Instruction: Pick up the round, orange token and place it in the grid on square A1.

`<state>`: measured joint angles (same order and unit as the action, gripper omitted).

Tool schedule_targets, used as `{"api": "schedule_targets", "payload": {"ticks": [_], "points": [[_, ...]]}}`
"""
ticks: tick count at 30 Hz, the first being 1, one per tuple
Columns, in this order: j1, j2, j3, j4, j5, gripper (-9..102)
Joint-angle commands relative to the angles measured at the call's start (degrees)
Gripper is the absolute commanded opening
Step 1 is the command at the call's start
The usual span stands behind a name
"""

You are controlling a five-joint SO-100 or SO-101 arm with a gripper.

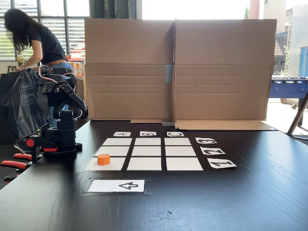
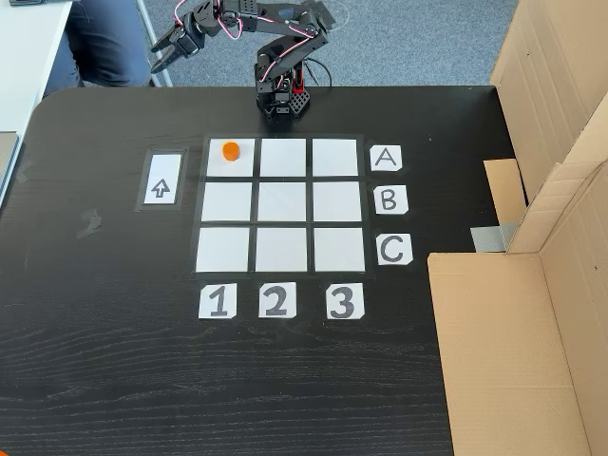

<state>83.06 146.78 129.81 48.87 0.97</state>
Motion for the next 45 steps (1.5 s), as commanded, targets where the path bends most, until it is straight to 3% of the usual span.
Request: {"api": "schedule_targets", "payload": {"ticks": [1, 7, 13, 17, 31, 45], "points": [[5.9, 6.2, 1.6, -0.8, -1.0, 24], [11.5, 19.2, 10.0, 0.8, -1.0, 7], [14.2, 25.1, 13.1, 10.0, -1.0, 0], [15.0, 28.4, 17.1, 14.2, -1.0, -1], [14.5, 34.9, 38.3, 15.0, -1.0, -1], [14.6, 39.8, 45.0, 15.8, -1.0, -1]]}}
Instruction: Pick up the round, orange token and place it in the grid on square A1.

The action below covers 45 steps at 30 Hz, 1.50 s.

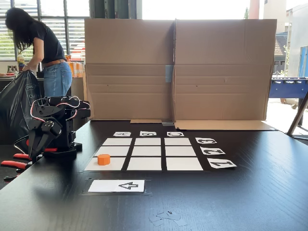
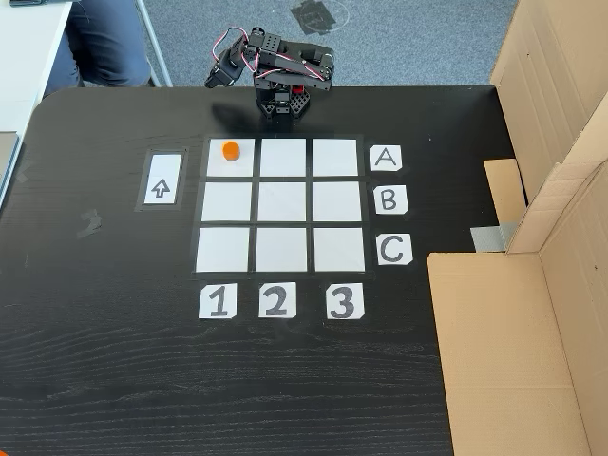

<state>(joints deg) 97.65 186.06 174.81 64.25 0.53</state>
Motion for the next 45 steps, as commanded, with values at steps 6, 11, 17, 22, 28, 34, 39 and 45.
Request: {"api": "schedule_targets", "payload": {"ticks": [6, 11, 17, 22, 28, 34, 39, 45], "points": [[-0.3, 1.6, 0.3, 1.4, -0.5, -1], [-0.4, 1.8, 0.4, 1.4, -0.5, -1], [-0.4, 3.0, 0.4, 1.1, -0.4, 0], [-0.4, 3.3, 0.4, 1.1, -0.4, 0], [-0.4, 4.3, 0.4, 1.0, -0.4, 0], [-0.4, 4.4, 0.4, 1.0, -0.4, 0], [-0.4, 4.4, 0.4, 1.0, -0.4, 0], [-0.4, 4.4, 0.4, 1.0, -0.3, 0]]}}
